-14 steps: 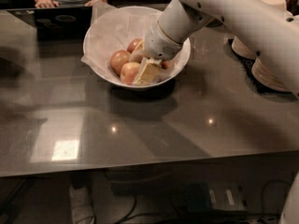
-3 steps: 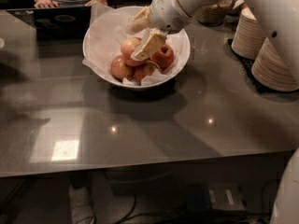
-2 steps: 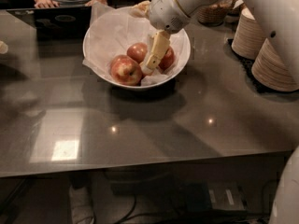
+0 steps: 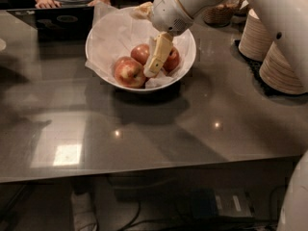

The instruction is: Pick apple from white bowl

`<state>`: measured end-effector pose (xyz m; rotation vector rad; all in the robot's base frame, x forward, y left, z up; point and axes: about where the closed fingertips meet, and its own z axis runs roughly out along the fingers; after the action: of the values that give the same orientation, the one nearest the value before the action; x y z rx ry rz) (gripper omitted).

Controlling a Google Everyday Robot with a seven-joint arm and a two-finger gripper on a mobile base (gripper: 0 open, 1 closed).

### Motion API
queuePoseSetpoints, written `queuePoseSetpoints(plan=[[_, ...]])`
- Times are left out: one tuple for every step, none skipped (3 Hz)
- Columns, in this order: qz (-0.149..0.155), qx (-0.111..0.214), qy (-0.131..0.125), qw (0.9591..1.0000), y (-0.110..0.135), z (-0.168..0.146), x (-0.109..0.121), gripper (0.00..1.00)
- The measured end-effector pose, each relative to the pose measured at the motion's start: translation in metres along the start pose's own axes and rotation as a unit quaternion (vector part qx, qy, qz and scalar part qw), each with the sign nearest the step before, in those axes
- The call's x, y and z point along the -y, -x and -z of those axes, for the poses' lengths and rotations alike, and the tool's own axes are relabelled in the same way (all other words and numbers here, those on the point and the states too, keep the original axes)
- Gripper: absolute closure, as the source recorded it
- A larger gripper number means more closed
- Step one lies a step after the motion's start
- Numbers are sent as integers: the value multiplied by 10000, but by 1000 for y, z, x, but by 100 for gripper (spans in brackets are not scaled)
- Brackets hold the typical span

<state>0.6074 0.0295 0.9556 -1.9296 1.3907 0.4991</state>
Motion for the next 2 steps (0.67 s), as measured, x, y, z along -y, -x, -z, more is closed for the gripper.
queuePoseSetpoints(plan=[[11, 52, 181, 9998, 11, -7, -18, 18], [45, 70, 301, 9995, 23, -12, -33, 32]])
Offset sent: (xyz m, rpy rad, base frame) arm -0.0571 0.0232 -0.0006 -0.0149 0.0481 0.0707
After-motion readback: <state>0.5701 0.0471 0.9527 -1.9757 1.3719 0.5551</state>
